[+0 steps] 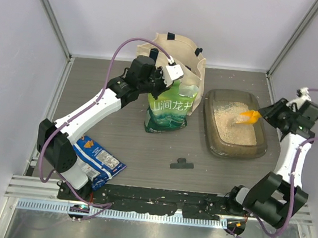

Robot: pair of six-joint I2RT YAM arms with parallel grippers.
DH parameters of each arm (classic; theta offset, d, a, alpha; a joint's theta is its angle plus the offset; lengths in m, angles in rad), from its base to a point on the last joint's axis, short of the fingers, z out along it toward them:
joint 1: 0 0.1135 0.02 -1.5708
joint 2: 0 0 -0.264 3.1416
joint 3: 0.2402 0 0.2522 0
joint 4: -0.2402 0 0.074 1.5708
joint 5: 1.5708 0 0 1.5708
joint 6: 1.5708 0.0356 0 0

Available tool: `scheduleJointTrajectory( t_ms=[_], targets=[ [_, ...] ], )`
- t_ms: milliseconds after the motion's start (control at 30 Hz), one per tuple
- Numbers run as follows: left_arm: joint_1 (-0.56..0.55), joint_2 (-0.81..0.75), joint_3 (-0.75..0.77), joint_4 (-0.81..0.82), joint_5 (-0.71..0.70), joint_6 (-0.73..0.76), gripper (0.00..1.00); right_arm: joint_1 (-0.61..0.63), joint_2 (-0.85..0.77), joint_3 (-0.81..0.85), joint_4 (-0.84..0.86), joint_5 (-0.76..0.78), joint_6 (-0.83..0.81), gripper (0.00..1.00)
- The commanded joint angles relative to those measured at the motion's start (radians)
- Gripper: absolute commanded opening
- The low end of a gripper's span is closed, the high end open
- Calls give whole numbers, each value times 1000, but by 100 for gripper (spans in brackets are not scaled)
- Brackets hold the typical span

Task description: Fill the litter box with clean litter

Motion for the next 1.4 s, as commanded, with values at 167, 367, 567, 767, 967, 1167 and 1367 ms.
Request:
scheduleJointTrajectory(
  t_ms=[167, 367, 567, 767, 967, 1167, 1367],
  targets=[
    [5, -101, -15, 244, 47, -13, 0, 339, -119, 137, 67, 368, -369, 1],
    [5, -138, -61, 246, 53, -22, 0, 361, -35, 295, 16, 355, -398, 1],
    [5, -162, -84, 246, 58, -33, 0, 428, 25, 531, -31, -140, -205, 1],
    [5, -159, -85, 261, 62, -69, 0, 563, 146, 734, -174, -274, -134, 1],
    [5, -185, -107, 287, 48, -121, 0, 678, 235, 852, -436, -296, -407, 1],
    [5, -210, -131, 287, 38, -134, 0, 779, 306, 924, -557, -187, -587, 1],
    [5, -216, -133, 287, 29, -129, 0, 862, 366, 984, -631, -58, -765, 1]
  ],
)
